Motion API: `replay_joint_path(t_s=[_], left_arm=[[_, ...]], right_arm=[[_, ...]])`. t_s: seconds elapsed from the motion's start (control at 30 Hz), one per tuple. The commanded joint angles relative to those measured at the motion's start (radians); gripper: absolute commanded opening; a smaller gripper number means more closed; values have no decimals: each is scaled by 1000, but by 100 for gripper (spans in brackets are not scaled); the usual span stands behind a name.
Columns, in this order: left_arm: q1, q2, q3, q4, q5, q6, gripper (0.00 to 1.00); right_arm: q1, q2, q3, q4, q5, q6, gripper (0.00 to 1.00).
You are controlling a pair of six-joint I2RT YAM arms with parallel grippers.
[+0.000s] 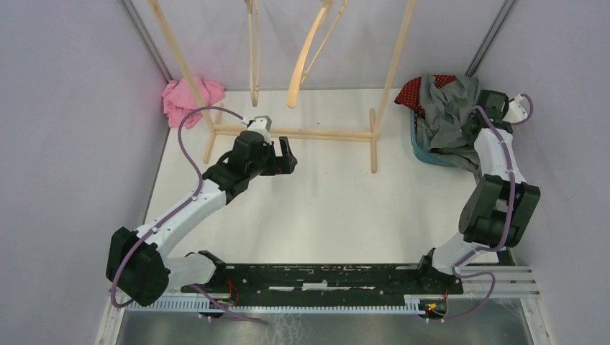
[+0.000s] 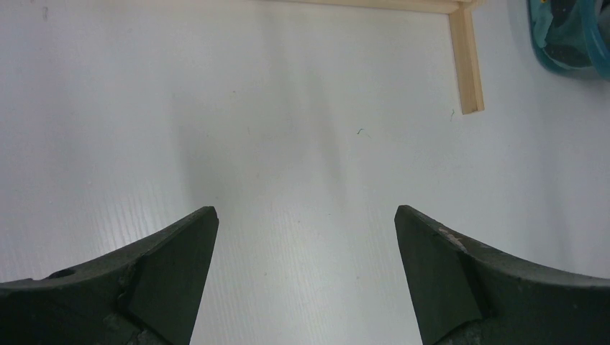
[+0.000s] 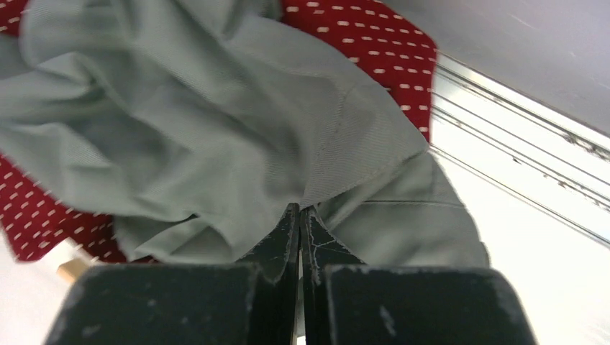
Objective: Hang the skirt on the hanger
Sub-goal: Pick up the skirt from the bin.
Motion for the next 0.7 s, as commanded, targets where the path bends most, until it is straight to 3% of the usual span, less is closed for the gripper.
replay_joint_path(t_s=[0.0,0.4,0.67], left_arm=[[-3,-38,31,4,-4,28,100],[-2,-76,25,-11,-10,15,100],[-2,-115,17,-19,-14,-3,100]], right_arm=[[77,-69,127,9,34,-94,1],[193,-200,431,-128,-27,-283,1],[245,-296,640,-228,-236,-359,1]])
